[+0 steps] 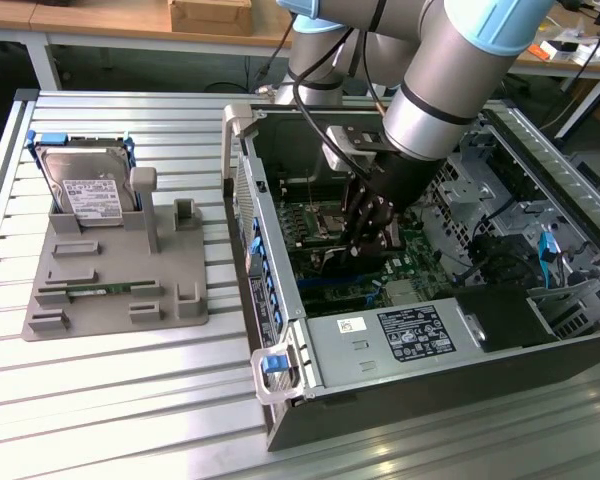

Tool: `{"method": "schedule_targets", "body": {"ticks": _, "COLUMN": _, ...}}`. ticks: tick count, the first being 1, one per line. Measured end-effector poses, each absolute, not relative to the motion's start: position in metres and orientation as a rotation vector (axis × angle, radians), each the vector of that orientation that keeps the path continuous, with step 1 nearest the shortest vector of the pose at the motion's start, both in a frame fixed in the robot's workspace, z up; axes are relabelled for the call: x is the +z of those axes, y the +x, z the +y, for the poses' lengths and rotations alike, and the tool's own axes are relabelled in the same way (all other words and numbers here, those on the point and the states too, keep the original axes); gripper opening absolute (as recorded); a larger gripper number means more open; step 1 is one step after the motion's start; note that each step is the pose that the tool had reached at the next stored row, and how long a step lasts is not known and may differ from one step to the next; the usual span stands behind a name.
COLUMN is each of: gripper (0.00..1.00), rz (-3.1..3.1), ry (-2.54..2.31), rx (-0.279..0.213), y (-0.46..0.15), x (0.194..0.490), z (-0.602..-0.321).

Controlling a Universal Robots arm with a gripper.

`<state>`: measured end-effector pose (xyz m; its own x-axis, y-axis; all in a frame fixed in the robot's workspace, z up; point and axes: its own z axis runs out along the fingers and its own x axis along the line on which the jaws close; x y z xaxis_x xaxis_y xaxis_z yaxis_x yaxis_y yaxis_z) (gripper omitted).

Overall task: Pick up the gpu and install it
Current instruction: 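Insert the gpu into the slot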

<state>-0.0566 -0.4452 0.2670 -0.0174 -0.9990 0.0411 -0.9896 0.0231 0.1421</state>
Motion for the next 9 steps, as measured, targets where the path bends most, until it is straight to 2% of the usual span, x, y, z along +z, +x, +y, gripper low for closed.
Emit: {"method": "schedule_targets", "body": {"ticks": 9, "gripper": 0.27, "rz": -2.149, "ry": 2.105, "rx": -0.11, "y": -0.0554, "x": 0.2673, "z": -0.4445}}
